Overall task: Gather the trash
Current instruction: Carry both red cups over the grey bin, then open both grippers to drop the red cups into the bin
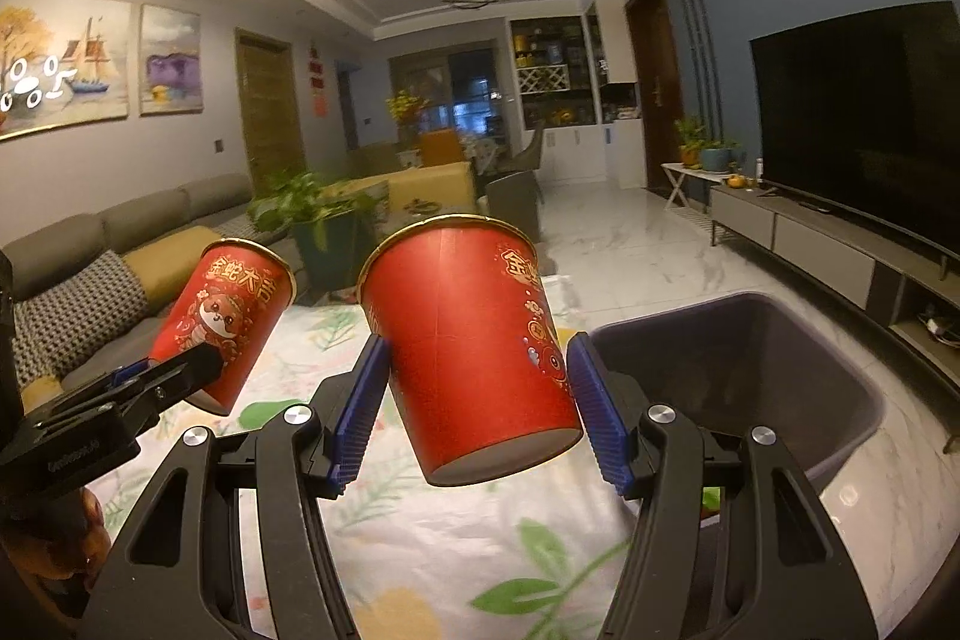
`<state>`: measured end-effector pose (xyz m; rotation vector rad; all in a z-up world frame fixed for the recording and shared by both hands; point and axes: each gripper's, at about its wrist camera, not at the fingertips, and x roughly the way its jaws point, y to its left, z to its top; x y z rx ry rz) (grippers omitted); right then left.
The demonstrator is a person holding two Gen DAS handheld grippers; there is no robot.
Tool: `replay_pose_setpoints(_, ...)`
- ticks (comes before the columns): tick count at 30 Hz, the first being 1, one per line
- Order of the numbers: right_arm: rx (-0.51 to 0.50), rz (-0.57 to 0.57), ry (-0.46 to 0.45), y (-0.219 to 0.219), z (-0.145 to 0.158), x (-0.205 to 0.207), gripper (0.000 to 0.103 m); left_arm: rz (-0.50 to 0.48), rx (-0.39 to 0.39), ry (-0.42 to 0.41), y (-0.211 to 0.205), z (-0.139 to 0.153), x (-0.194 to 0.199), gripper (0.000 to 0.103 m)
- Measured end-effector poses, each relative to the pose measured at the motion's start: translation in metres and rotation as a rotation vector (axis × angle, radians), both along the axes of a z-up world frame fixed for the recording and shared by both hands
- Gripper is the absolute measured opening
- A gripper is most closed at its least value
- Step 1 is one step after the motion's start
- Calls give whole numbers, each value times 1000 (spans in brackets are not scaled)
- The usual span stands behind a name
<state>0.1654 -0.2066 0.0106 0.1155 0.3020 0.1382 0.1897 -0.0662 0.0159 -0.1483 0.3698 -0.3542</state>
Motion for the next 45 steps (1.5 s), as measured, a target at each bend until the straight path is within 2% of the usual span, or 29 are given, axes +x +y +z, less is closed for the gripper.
replay_pose_setpoints(9, 20, -182, -13, -64, 1, 2, 60, -136, 6, -15, -72, 2, 22, 58)
replay_pose_setpoints(16, 28, -316, 12, -108, -9, 12, 60, -234, 12, -13, -129, -7, 43, 58)
replay_pose_setpoints(27, 22, -385, 22, -133, -22, 23, 61, -322, 27, 0, -184, -27, 70, 58)
replay_pose_setpoints(37, 18, -387, 13, -134, -21, 32, 62, -343, -5, 20, -194, -38, 86, 59)
replay_pose_setpoints(39, 20, -384, 12, -136, -21, 36, 62, -362, -4, 25, -199, -41, 89, 61)
replay_pose_setpoints(40, 30, -377, 12, -139, -19, 38, 64, -368, 2, 25, -200, -42, 90, 67)
replay_pose_setpoints(41, 40, -370, 9, -140, -20, 38, 67, -362, 10, 19, -199, -44, 90, 74)
replay_pose_setpoints(42, 47, -367, 6, -141, -19, 38, 73, -341, 16, 8, -197, -46, 90, 77)
replay_pose_setpoints(45, 61, -366, -11, -144, -18, 34, 76, -297, -1, 15, -182, -49, 92, 83)
